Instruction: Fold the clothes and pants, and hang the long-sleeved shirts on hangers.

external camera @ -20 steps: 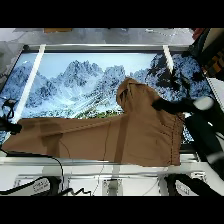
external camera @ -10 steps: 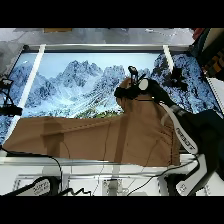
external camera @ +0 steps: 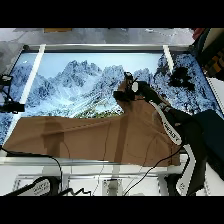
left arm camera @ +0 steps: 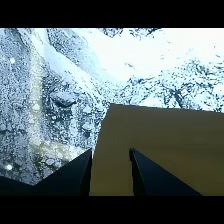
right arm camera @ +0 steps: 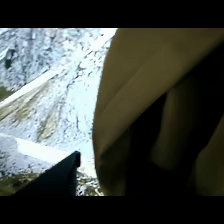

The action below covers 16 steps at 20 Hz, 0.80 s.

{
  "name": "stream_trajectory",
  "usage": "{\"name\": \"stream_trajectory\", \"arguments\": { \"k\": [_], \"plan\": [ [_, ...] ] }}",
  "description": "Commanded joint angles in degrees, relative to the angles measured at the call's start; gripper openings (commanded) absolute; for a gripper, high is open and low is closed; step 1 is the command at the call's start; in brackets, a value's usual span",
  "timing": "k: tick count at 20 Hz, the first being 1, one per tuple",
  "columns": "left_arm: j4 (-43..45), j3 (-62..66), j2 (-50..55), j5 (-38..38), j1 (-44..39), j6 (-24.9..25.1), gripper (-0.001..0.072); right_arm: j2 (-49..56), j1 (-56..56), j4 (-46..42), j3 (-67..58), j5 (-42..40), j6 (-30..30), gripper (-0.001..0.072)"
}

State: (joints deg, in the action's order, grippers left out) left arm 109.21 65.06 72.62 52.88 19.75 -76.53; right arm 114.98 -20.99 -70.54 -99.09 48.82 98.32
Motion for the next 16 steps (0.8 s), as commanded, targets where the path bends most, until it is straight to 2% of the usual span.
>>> {"name": "stream_trajectory", "arguments": {
  "k": [1,2,4,7,11,14,16],
  "plan": [
    [-2.05,0.07,-0.02,-0.46,-0.04,-0.02,0.0264,1.44,-0.11,-1.55,-0.37,-1.11,2.60,0.0049],
    [-2.80,0.07,-0.02,-0.46,-0.04,0.00,0.0264,1.36,-0.20,-1.05,-0.44,-1.99,2.60,0.0024],
    [-3.67,0.07,-0.02,-0.46,-0.11,0.00,0.0263,1.25,-0.24,1.09,-2.75,-1.49,2.58,0.0024],
    [-4.74,0.07,-0.04,-0.39,-0.35,0.00,0.0264,-0.83,-0.24,4.11,-9.14,3.23,2.47,0.0022],
    [-7.69,0.07,-0.04,-0.37,-1.79,-0.02,0.0264,-6.58,-0.11,8.41,-15.61,11.76,-5.55,0.0023],
    [-15.08,0.07,-0.04,-0.39,-3.61,-0.02,0.0265,-11.96,-0.09,9.05,-16.92,19.61,-9.33,0.0023],
    [-20.65,0.07,-0.02,-0.39,-4.98,0.00,0.0268,-15.56,-0.09,9.35,-16.92,22.01,-11.02,0.0023]
  ]
}}
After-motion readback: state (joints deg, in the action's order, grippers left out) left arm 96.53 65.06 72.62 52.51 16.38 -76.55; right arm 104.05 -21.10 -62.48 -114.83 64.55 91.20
